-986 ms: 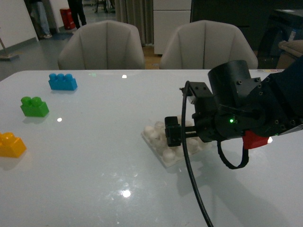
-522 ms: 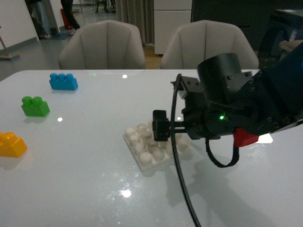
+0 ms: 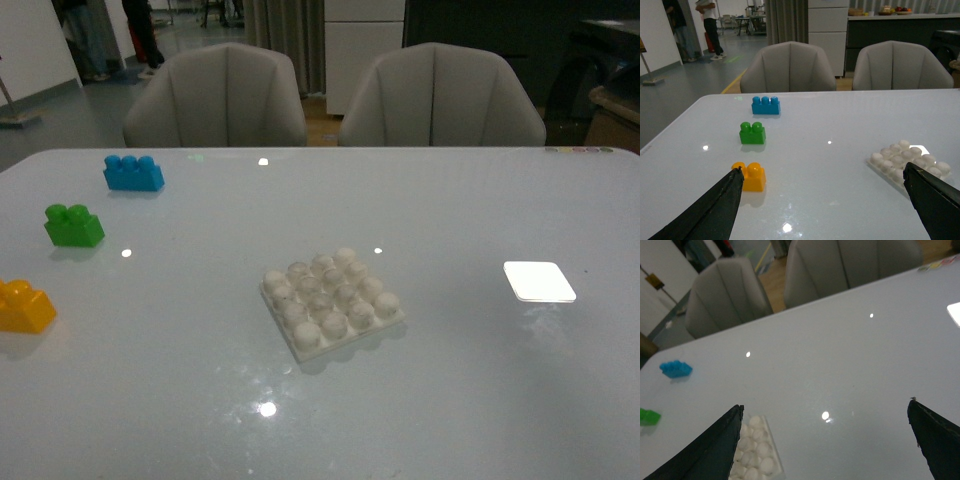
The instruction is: Insert yellow block into base center
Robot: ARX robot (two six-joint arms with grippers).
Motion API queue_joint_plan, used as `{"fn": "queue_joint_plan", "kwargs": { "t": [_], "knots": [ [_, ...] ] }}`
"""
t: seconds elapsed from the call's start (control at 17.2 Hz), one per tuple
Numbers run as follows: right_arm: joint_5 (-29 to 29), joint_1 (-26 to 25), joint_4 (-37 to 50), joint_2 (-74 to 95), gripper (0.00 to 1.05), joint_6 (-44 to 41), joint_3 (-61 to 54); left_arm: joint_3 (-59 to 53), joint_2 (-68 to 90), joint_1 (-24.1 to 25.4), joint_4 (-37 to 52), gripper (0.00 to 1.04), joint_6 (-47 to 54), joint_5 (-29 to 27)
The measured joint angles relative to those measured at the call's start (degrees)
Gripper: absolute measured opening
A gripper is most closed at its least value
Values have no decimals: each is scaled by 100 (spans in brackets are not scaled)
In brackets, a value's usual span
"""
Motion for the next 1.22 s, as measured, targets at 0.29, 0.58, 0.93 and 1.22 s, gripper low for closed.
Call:
{"fn": "queue_joint_plan", "kwargs": {
  "t": [0.29,0.58,0.93,1.22],
  "knots": [
    [229,-273,-490,-1685,98,-24,-763,0,0,0,0,98,2,0],
    [745,-166,-1292,-4548,71,-1333,-2087,0,0,0,0,98,0,-2],
    [798,-170,-1276,-6310,10,-1952,-3436,0,0,0,2,98,0,0],
    [802,-170,-1574,-6850,2,-1993,-3729,0,0,0,0,98,2,0]
  ]
}}
